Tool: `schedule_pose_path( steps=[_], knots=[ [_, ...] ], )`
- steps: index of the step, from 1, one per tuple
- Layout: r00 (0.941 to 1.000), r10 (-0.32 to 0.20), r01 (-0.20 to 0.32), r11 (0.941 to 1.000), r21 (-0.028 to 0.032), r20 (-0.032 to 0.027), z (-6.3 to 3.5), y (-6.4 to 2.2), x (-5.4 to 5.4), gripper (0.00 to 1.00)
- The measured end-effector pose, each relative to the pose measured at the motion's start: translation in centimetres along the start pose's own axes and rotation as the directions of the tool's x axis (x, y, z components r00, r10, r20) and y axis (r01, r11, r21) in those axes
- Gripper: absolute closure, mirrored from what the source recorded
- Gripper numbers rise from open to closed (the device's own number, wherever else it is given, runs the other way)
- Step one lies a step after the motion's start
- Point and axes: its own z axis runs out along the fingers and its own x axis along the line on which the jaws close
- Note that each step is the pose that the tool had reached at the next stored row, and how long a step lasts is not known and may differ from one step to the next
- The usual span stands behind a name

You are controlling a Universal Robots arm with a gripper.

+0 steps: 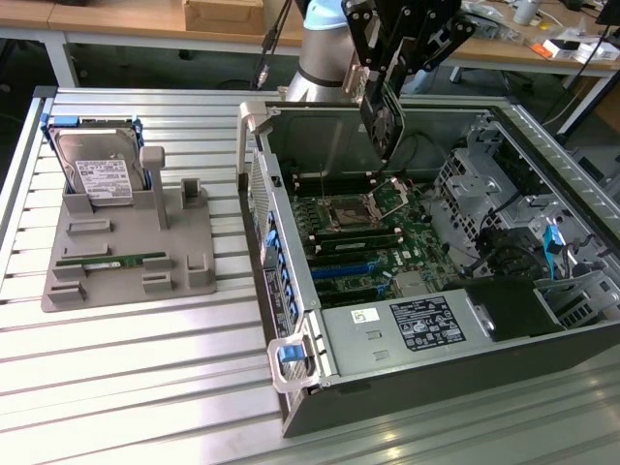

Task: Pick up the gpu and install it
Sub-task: 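Pick up the gpu and move the gpu toward the slot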

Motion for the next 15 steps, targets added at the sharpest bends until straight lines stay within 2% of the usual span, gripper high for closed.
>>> schedule_pose_path(
  steps=[15],
  knots=[
    [1.0, 0.0, 0.0, 1.0, 0.0, 0.0, 2.17, -1.58, -2.4, 0.73]
  ],
)
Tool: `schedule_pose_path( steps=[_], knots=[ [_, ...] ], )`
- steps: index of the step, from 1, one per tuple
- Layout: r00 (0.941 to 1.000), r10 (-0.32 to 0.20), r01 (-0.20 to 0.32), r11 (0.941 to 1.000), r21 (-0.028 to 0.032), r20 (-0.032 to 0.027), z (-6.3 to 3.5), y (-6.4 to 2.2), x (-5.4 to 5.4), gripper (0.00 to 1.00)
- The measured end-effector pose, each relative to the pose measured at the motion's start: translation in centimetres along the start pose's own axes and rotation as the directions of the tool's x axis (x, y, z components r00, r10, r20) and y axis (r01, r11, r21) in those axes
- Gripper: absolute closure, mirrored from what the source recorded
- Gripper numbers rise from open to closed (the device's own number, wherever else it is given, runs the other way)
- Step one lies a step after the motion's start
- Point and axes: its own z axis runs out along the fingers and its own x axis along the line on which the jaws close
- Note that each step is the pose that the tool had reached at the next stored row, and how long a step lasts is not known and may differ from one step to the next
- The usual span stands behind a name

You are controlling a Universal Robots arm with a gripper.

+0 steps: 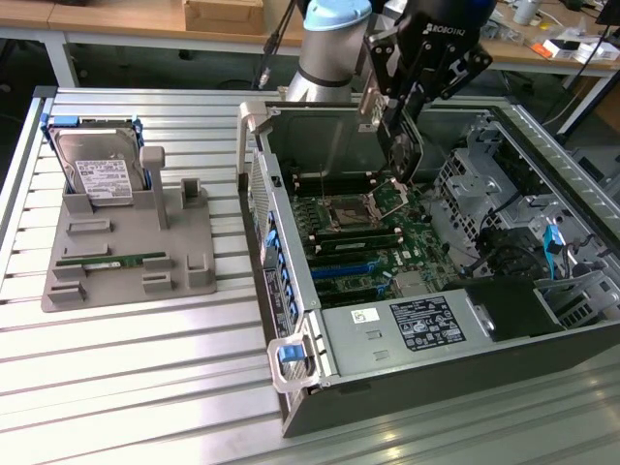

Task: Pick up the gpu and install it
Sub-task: 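Pick up the gpu and move the gpu toward the slot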

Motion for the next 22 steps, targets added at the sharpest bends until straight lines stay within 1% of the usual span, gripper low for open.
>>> schedule_pose_path(
  steps=[3, 4, 12, 16, 19, 22],
  knots=[
    [1.0, 0.0, 0.0, 1.0, 0.0001, 0.0, 0.27, -0.09, -0.4, 0.73],
    [1.0, 0.0, 0.0, 1.0, 0.0001, -0.0001, 0.47, -0.13, -0.7, 0.73],
    [1.0, 0.0, 0.0, 1.0, 0.0002, 0.0, 1.22, -0.2, -2.0, 0.73],
    [1.0, 0.0, 0.0, 1.0, 0.0001, 0.0001, 2.04, -0.19, -3.0, 0.73],
    [1.0, 0.0, 0.0, 1.0, 0.0002, 0.0, 2.43, -0.19, -3.3, 0.73],
    [1.0, 0.0, 0.0, 1.0, 0.0002, 0.0, 2.47, -0.19, -3.3, 0.73]
  ],
)
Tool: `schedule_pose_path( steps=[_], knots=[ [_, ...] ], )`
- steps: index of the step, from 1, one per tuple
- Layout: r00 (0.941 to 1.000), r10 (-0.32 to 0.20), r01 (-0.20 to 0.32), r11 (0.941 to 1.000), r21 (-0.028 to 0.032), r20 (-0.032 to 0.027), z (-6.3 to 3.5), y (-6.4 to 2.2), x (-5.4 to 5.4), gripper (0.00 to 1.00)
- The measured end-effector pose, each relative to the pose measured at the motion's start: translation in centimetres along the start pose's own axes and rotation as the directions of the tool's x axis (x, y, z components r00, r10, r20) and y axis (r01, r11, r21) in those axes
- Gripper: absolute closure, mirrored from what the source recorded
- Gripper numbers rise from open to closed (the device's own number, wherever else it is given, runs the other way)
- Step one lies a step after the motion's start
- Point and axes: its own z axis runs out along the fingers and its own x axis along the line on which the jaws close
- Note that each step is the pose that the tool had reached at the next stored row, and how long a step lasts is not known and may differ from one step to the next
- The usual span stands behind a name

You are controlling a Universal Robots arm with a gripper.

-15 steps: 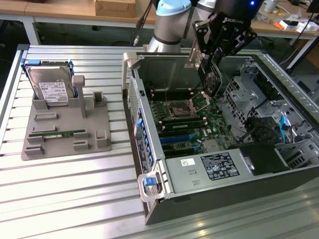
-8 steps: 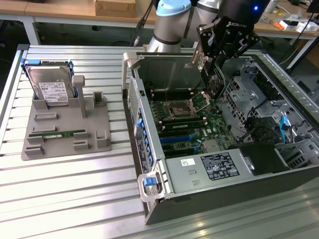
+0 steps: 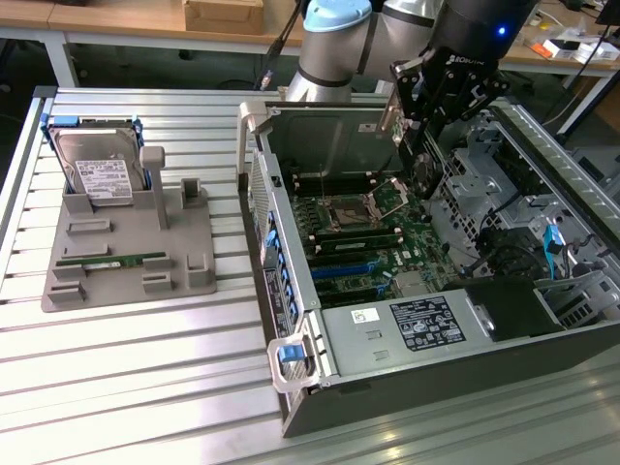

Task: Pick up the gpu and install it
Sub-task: 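Pick up the gpu and move the gpu toward the slot, then insert the gpu into the slot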

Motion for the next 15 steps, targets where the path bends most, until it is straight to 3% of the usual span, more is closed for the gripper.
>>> schedule_pose_path(
  steps=[8, 11, 15],
  knots=[
    [1.0, -0.003, 0.003, 1.0, -0.0001, -0.0001, 0.0, 0.0, 0.0, 0.73],
    [0.9986, -0.053, 0.053, 0.9986, -0.0014, -0.0019, 0.01, 0.0, 0.0, 0.73],
    [0.9893, -0.146, 0.146, 0.9893, -0.0042, -0.0051, 0.02, 0.0, 0.0, 0.73]
  ],
)
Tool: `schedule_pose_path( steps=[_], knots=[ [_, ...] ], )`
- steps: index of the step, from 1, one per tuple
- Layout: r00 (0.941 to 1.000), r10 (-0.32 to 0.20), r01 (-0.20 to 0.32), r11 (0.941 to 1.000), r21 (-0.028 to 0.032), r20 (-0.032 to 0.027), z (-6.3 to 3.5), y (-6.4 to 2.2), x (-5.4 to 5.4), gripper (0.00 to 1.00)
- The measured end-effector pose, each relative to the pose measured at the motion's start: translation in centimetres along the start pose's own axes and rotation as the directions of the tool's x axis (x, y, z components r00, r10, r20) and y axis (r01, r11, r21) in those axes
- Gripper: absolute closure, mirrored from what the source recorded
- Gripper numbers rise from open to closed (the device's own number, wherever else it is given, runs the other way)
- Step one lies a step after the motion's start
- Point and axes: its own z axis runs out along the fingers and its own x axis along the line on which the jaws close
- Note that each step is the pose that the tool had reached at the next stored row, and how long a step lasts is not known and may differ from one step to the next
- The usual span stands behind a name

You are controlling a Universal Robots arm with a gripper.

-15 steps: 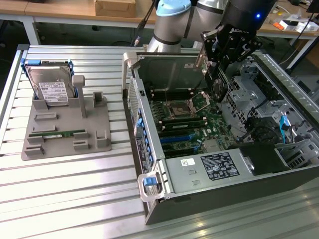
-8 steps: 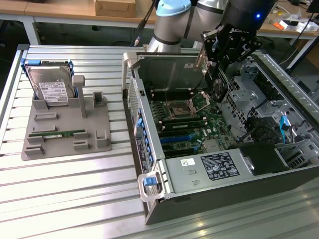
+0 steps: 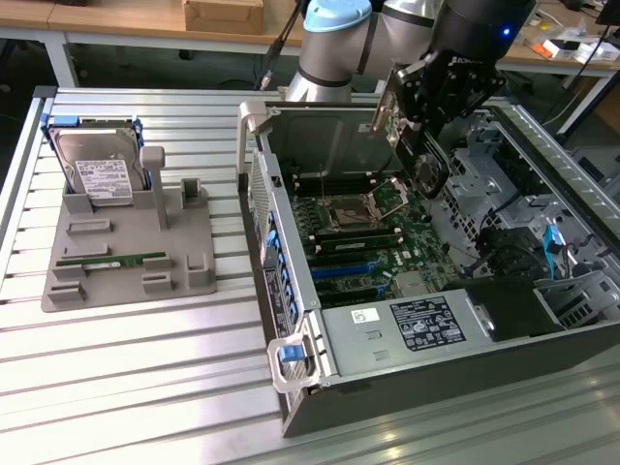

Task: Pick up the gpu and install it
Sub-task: 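Insert the gpu into the slot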

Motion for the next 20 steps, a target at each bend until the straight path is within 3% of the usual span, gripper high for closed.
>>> schedule_pose_path(
  steps=[3, 5, 12, 17, 20],
  knots=[
    [0.9983, -0.059, 0.059, 0.9983, -0.0014, -0.0023, 0.01, 0.0, 0.0, 0.73],
    [0.9928, -0.119, 0.119, 0.9928, -0.0033, -0.0042, 0.04, 0.0, 0.0, 0.73],
    [0.9726, -0.232, 0.232, 0.9726, -0.007, -0.008, 0.09, -0.01, 0.0, 0.73],
    [0.952, -0.306, 0.306, 0.952, -0.0097, -0.0102, 0.13, -0.01, 0.0, 0.73],
    [0.9359, -0.352, 0.352, 0.9359, -0.0115, -0.0114, 0.15, -0.01, 0.0, 0.73]
  ],
)
